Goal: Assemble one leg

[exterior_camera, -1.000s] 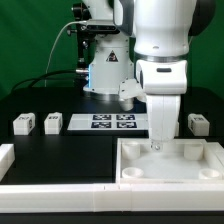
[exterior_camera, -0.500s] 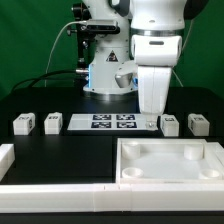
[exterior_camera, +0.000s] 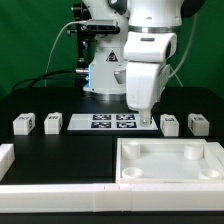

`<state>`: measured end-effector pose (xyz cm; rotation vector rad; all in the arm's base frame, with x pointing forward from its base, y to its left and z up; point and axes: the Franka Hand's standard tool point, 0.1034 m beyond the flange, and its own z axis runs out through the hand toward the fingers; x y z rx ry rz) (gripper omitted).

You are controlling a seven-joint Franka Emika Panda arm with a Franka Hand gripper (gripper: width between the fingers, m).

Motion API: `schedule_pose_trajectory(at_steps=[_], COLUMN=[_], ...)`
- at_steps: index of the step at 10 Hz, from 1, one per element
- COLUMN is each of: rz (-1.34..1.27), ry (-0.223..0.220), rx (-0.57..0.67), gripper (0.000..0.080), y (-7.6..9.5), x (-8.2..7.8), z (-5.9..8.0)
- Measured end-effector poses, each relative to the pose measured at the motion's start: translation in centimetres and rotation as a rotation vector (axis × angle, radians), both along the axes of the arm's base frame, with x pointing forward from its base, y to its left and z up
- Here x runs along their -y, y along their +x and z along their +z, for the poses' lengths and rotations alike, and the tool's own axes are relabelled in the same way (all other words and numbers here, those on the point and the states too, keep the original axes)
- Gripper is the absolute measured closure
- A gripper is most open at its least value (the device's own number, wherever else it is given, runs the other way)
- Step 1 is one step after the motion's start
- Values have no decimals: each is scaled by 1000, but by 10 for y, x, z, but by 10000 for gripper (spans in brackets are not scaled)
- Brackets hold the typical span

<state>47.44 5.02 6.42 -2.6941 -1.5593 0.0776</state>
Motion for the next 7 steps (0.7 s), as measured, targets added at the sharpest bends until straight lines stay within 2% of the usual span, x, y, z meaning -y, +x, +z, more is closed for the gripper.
schedule_pose_trajectory(at_steps=[3,4,5,7], rz=[-320,-509,-640,-966], ry=[-5,-4,-7,-14], rx=[-5,-17,-21,-28], gripper=[150,150,150,150], y=[-1,-5,-7,-15], x=[-3,-6,-10,-29], z=[0,-2,-2,-4])
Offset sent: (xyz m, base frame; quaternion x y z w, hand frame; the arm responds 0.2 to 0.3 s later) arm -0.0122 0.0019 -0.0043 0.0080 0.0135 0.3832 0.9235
